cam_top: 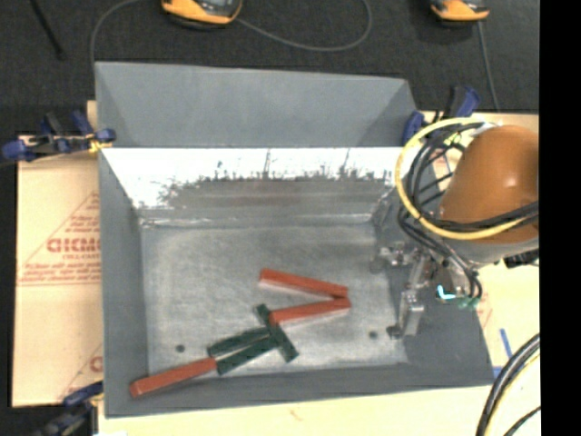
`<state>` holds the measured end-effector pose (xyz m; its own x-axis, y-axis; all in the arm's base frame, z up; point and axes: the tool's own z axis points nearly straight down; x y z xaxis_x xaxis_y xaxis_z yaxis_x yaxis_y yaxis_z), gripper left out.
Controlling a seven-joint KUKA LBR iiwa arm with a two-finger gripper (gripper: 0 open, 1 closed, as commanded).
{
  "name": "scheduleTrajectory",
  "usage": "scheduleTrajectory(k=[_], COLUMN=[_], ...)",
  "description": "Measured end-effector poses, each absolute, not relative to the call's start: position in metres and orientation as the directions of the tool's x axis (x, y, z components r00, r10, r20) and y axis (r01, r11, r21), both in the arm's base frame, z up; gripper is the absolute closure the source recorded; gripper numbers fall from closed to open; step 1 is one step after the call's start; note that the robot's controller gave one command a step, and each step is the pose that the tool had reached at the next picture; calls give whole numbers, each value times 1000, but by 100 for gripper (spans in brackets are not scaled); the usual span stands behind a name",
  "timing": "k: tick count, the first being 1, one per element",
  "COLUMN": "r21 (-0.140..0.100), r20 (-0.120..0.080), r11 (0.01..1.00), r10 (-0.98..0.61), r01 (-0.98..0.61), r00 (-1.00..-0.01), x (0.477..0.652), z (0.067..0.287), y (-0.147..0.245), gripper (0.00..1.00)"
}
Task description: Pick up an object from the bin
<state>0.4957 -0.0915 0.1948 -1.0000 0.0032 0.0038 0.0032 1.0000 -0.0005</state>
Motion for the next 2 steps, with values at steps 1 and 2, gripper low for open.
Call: scheduleTrajectory(k=[1, 2], r21=[1, -2], r20=[-8, -7], r11=[1000, 956], r10=[-16, -294], r01=[-16, -294], r00=[-1000, -956], x=[522, 526], z=[69, 101], y=[-29, -3], gripper=[0, 0])
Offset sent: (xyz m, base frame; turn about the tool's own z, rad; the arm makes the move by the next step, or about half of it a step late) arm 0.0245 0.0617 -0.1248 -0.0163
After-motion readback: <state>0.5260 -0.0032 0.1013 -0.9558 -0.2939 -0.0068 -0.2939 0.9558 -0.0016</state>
